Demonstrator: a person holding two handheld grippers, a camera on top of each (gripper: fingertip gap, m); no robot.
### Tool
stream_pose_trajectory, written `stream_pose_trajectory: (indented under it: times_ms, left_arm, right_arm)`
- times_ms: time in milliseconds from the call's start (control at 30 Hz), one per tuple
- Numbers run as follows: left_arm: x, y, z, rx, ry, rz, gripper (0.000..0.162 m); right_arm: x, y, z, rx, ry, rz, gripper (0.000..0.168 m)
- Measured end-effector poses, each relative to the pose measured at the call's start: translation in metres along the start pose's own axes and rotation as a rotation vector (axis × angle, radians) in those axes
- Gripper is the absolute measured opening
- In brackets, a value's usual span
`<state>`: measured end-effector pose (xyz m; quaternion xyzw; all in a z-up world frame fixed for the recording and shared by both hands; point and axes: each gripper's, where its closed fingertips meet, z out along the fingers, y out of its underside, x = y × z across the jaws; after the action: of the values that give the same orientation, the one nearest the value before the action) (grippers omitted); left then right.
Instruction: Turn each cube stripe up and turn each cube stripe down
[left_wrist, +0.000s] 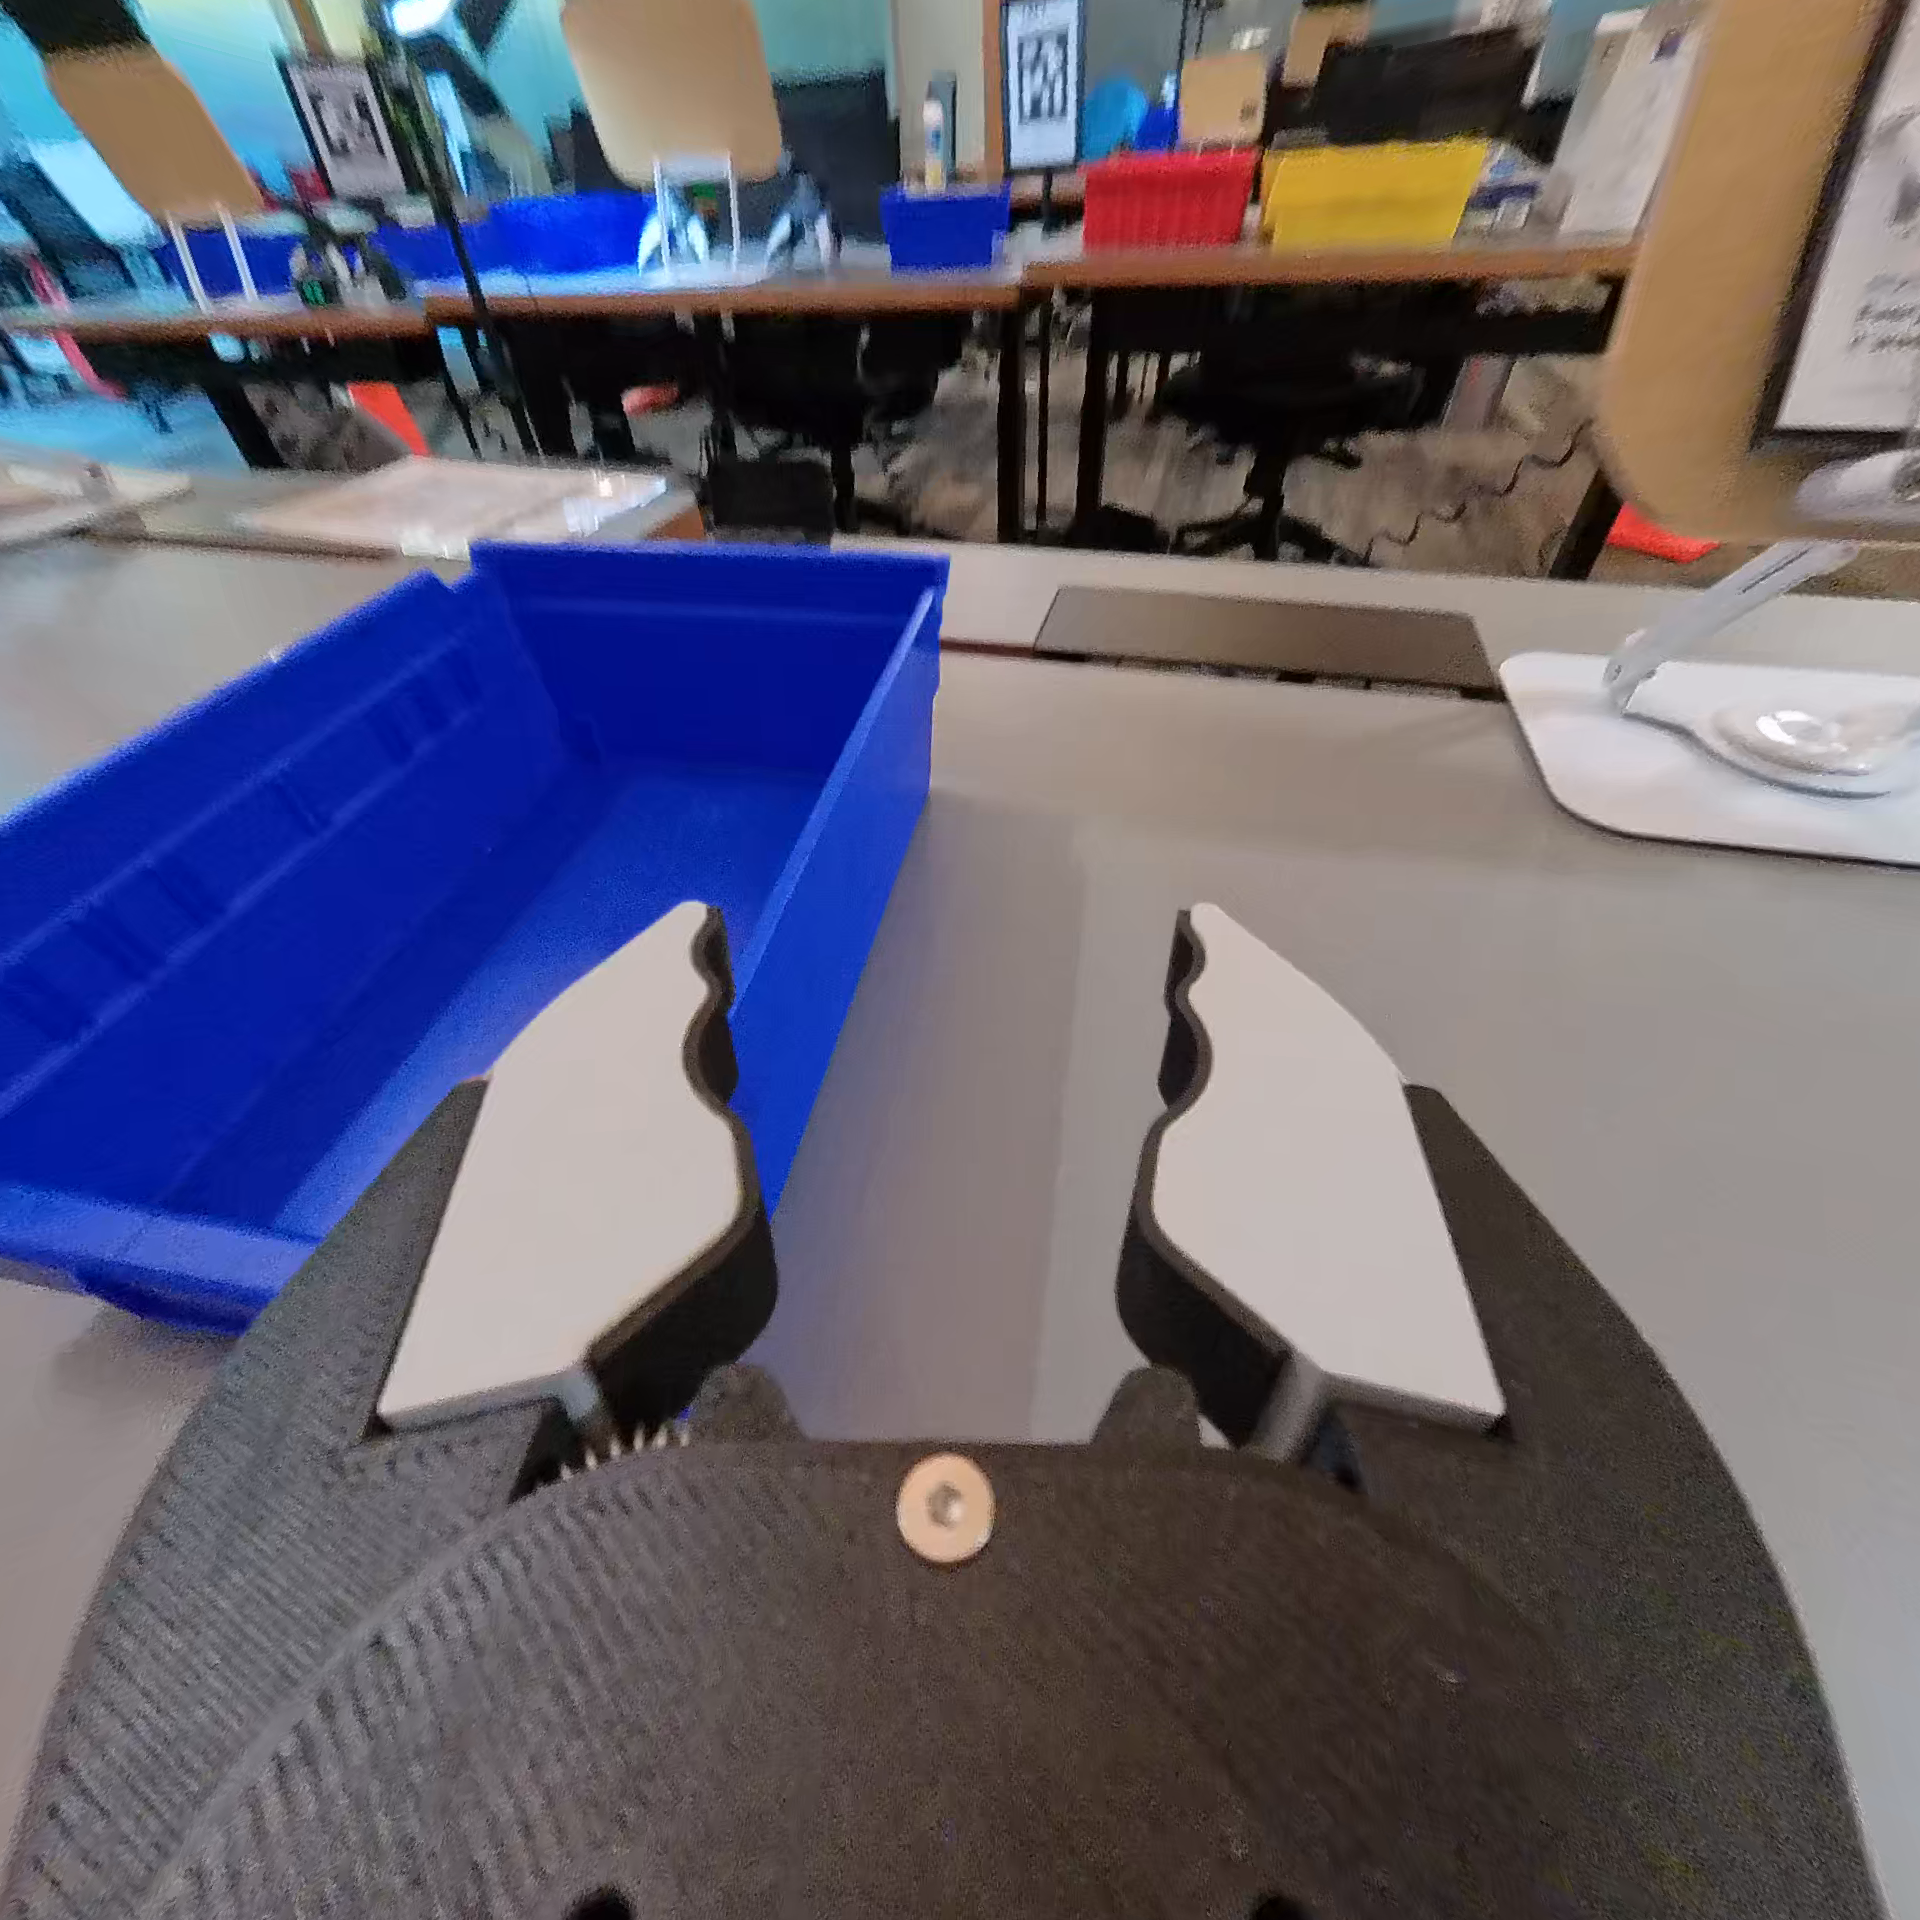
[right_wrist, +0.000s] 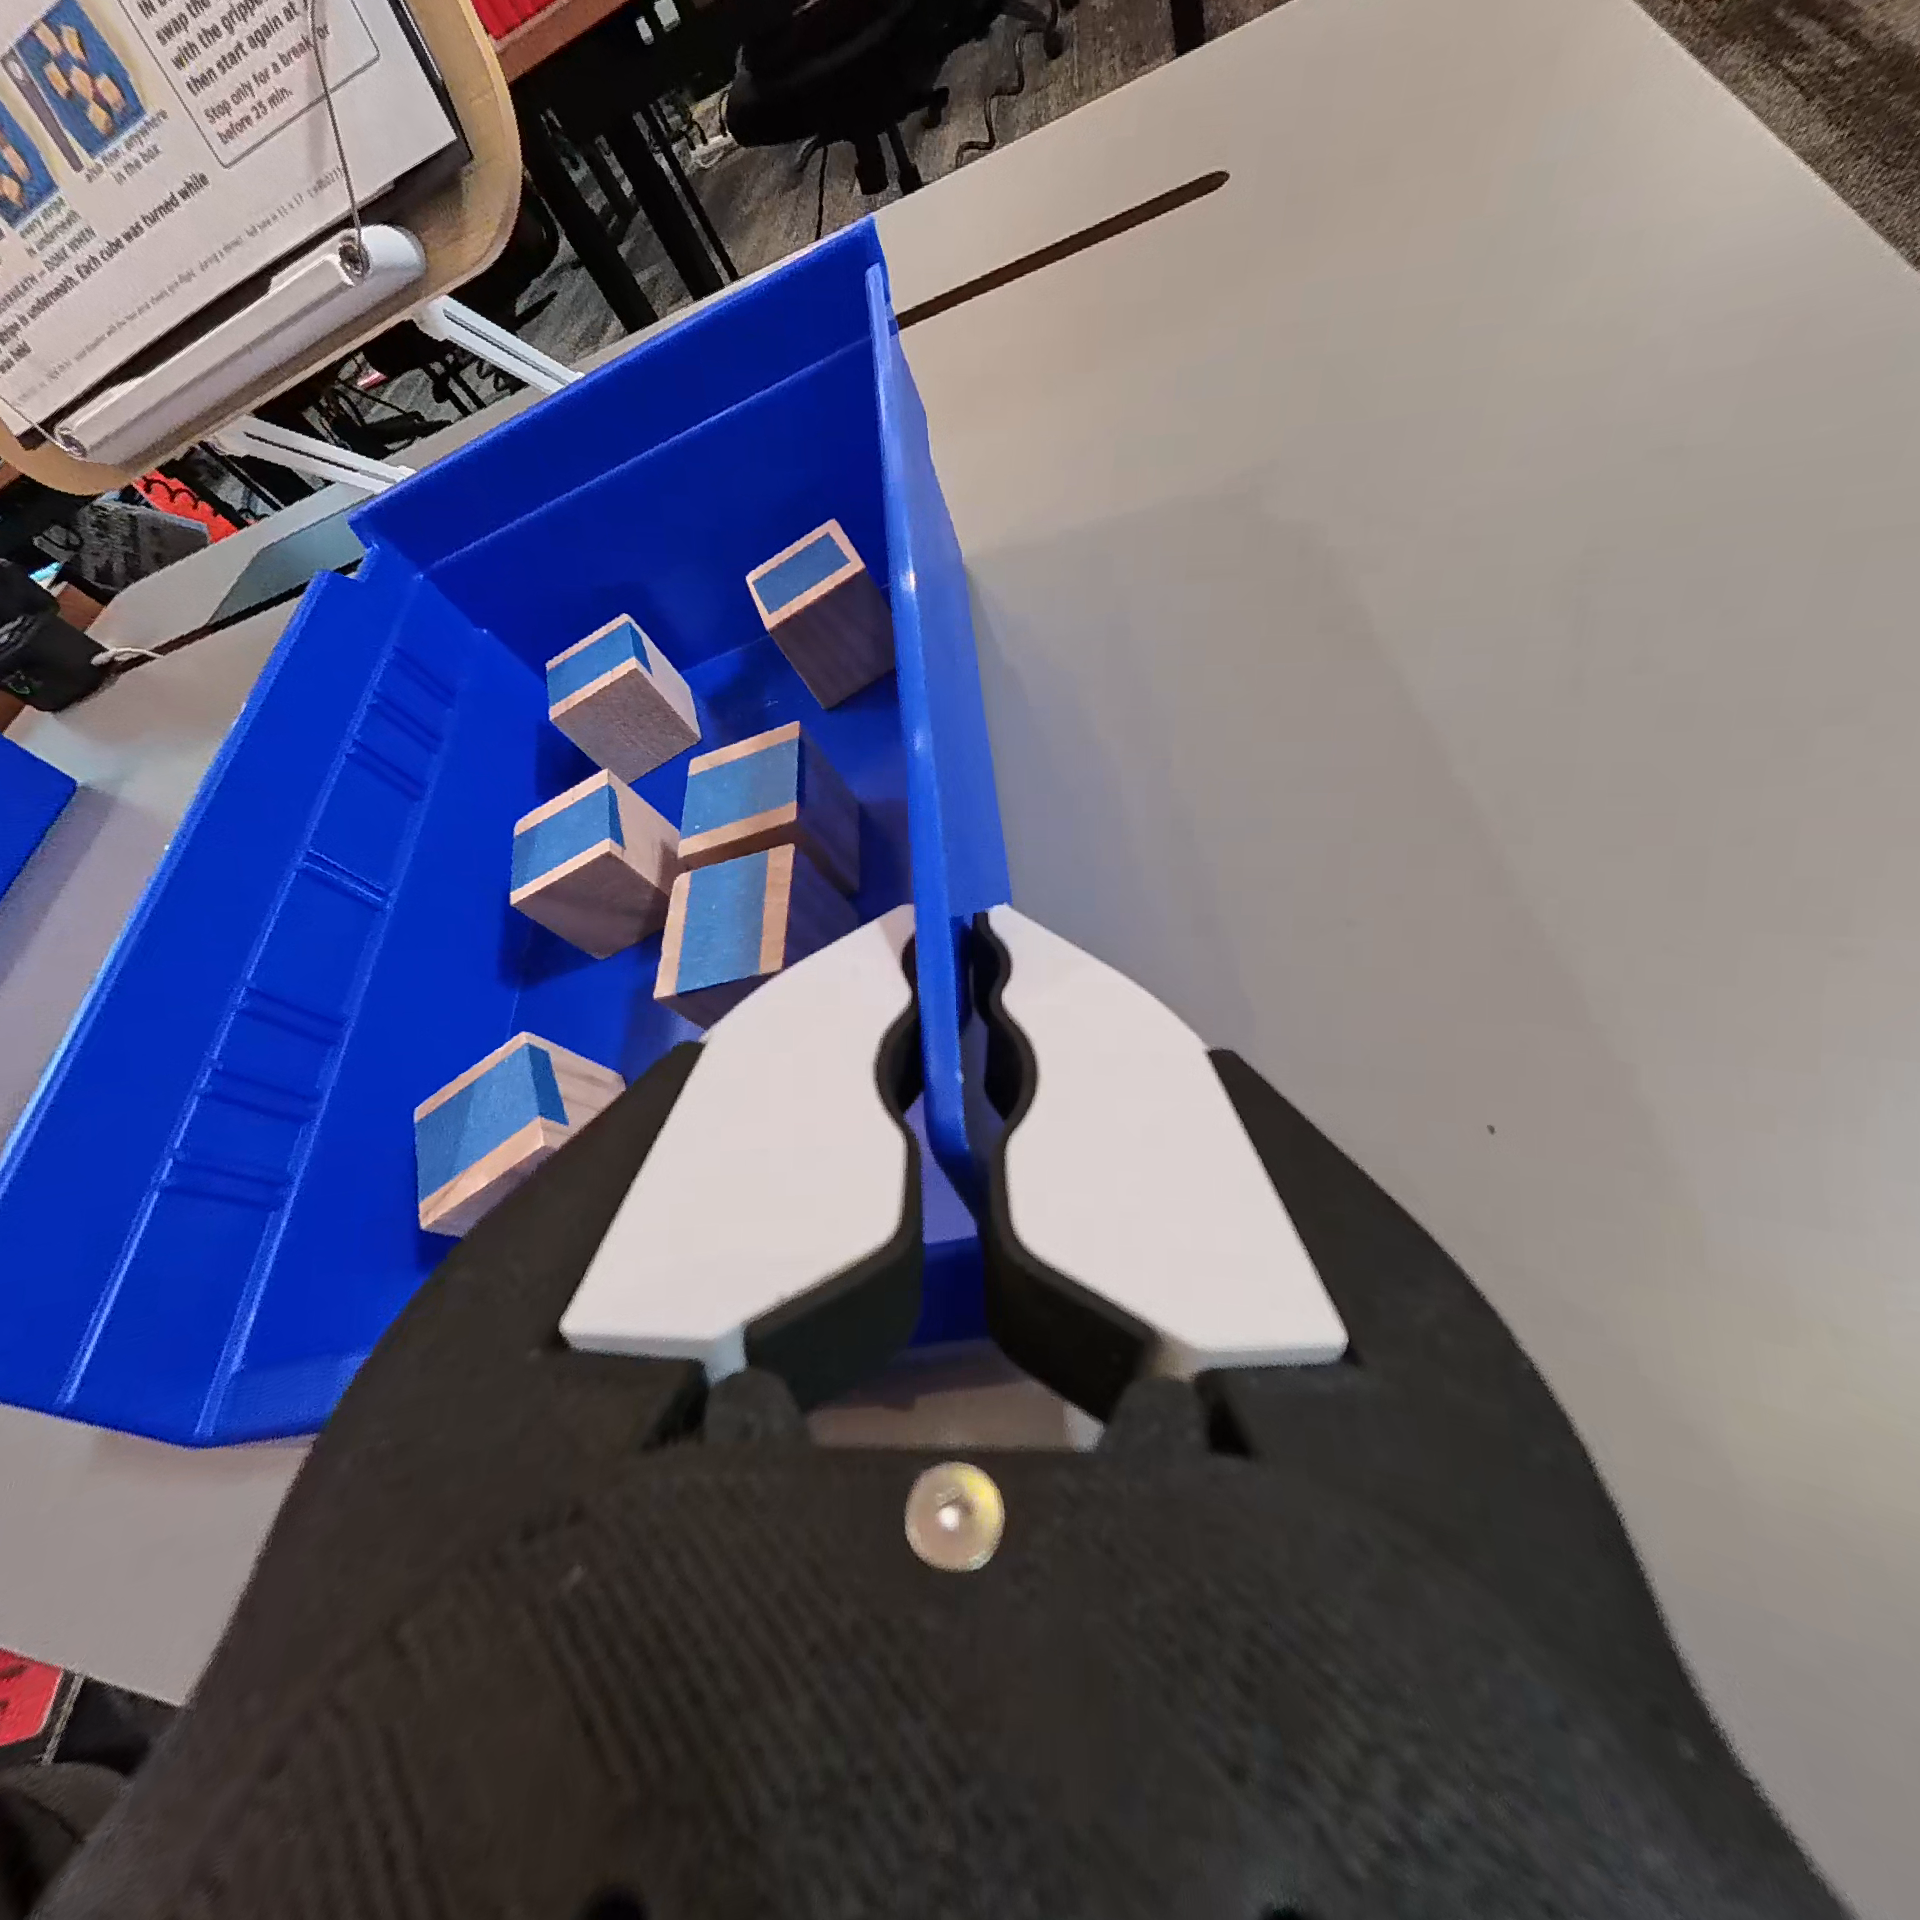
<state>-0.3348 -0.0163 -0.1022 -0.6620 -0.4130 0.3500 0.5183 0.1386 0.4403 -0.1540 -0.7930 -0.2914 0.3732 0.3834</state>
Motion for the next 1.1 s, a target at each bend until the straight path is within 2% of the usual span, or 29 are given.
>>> stream_pose_trajectory:
  times_ms: [100, 233, 300, 433, 567, 767, 833, 900, 1100]
  left_arm:
    - [-0.002, 0.007, 0.005, -0.033, 0.012, -0.022, 0.077]
    - [-0.008, 0.006, 0.006, -0.022, -0.008, 0.014, 0.059]
    - [-0.008, -0.009, -0.001, 0.061, 0.003, -0.009, 0.066]
    - [-0.012, -0.035, -0.018, 0.221, -0.039, 0.028, 0.062]
    - [-0.030, -0.040, -0.023, 0.275, -0.098, -0.044, 0.062]
    - [-0.038, -0.010, -0.002, 0.094, -0.091, -0.084, 0.072]
    - [-0.028, 0.010, 0.009, -0.022, -0.023, -0.076, 0.066]
    - [-0.023, 0.033, 0.018, -0.158, 0.003, -0.092, 0.074]
    - [-0.031, 0.034, 0.020, -0.170, 0.020, -0.127, 0.042]
  right_arm:
    - [0.000, 0.000, 0.000, 0.003, -0.003, 0.006, 0.007]
    - [0.000, 0.000, 0.000, 0.005, -0.005, 0.004, 0.007]
    - [0.000, 0.000, 0.000, 0.006, -0.006, 0.005, 0.007]
    - [0.000, 0.000, 0.000, 0.008, -0.010, 0.012, 0.007]
    - [-0.001, 0.000, 0.000, 0.009, -0.016, 0.022, 0.008]
    - [-0.001, 0.000, 0.000, 0.012, -0.023, 0.029, 0.008]
    - [-0.001, 0.000, 0.000, 0.012, -0.026, 0.031, 0.008]
    - [-0.001, 0.000, 0.000, 0.013, -0.028, 0.033, 0.008]
    - [-0.001, 0.000, 0.000, 0.013, -0.031, 0.036, 0.008]
